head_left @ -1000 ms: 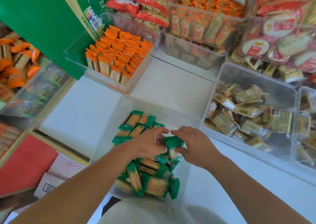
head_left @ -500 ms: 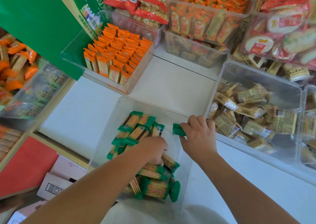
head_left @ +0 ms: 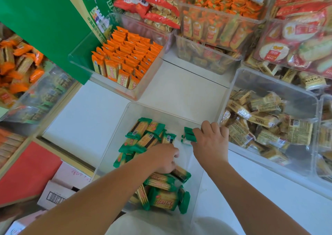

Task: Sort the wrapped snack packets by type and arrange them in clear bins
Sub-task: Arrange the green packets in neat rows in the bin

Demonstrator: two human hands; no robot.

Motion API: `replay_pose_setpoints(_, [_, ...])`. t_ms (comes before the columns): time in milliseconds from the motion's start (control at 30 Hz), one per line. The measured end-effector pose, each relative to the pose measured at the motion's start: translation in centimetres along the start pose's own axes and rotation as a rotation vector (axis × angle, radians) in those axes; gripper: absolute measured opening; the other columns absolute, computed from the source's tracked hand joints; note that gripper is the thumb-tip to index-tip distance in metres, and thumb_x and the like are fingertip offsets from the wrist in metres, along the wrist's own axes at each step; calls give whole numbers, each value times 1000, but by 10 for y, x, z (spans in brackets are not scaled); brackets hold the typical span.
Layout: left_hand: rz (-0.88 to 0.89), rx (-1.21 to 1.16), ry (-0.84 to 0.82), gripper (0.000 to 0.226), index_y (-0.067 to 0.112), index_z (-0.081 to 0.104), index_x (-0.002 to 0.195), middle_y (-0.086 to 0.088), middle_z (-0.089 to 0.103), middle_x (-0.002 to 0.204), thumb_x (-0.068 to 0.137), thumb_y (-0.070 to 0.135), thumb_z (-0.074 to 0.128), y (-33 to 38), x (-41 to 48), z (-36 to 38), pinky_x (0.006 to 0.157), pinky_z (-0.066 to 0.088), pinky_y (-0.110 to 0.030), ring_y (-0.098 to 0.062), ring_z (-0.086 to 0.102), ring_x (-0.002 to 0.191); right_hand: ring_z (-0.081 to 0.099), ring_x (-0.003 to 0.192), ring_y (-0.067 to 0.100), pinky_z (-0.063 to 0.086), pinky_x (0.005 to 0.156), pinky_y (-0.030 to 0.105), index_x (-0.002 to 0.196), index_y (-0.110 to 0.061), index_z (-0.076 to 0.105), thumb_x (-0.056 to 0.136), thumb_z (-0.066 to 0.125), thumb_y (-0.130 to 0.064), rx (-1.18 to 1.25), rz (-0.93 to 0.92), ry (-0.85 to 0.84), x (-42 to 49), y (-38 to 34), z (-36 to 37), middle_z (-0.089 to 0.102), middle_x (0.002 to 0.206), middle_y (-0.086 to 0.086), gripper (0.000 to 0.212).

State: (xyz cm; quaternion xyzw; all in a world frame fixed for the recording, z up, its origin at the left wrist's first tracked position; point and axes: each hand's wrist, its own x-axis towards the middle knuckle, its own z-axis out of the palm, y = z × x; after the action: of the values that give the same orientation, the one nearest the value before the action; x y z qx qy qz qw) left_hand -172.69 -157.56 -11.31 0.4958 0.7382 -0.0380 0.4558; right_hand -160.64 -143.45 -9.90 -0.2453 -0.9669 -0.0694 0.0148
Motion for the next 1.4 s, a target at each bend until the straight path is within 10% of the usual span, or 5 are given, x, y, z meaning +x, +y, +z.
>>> replay_pose_setpoints(200, [-26,46,-102,51,18,53,143,-7,58,138,95,24,66,5,5,5,100,50,-40,-30,56,122,50,81,30,44,72,45,84,-16,72,68,89,-27,199,18,134,-3,6,4,52,84,4,26])
replay_pose_setpoints(733, [-1,-515,606,38,17,60,118,2,66,112,84,5,72,15,26,3,65,36,-14,-14,62,98,56,74,25,46,72,39,76,-21,68,63,93,-23,364,-82,100,1,26,-6,57,74,-5,28])
replay_pose_setpoints(967, [30,-641,794,34,20,66,94,4,65,100,74,-6,77,13,37,16,76,43,-6,-8,59,89,56,78,26,46,76,41,80,-20,71,65,92,-25,422,-95,97,-3,30,-3,57,80,-4,26])
replay_pose_setpoints(1200, [-167,-411,665,35,25,54,90,9,53,90,79,49,78,18,33,10,65,49,-34,-13,54,80,54,82,28,48,81,44,77,-19,71,63,92,-35,275,-44,42,-9,21,-2,54,82,-1,30])
replay_pose_setpoints(1400, [-225,-56,336,61,18,43,145,-7,52,137,96,48,62,-1,11,14,101,46,-39,-26,51,127,48,85,31,44,78,48,75,-17,71,65,89,-38,98,61,-29,0,-2,1,53,78,2,30])
